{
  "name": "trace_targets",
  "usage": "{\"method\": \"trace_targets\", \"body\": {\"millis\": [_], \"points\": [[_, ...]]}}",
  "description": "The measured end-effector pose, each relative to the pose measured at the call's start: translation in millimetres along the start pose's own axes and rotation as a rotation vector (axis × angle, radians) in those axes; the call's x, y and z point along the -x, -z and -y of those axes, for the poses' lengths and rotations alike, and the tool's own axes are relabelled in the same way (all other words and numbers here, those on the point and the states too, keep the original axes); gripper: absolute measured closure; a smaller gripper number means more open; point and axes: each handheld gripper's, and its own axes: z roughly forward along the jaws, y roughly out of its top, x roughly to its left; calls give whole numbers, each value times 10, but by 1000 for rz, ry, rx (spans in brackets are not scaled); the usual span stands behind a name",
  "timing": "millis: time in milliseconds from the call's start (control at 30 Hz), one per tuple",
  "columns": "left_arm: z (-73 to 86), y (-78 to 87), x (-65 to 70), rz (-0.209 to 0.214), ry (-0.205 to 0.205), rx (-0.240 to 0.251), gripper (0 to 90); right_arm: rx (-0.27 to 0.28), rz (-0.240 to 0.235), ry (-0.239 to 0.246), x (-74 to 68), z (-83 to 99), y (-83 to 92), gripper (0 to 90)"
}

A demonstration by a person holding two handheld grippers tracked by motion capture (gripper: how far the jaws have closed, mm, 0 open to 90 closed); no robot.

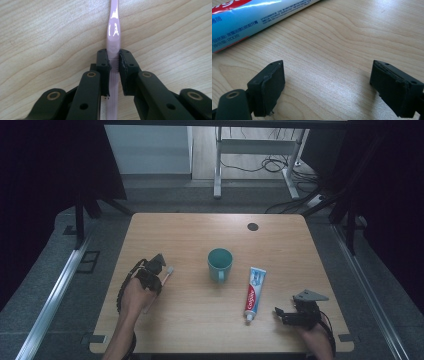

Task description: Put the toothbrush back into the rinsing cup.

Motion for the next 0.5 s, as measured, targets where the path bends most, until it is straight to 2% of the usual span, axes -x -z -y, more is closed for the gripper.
{"method": "trace_targets", "body": {"millis": [167,200,500], "points": [[-2,61,12,25,-25,32,791,0,0,0,0,0,0,124],[-1,77,15,41,-32,46,791,0,0,0,0,0,0,124],[-2,166,30,70,-67,115,790,0,0,0,0,0,0,124]]}}
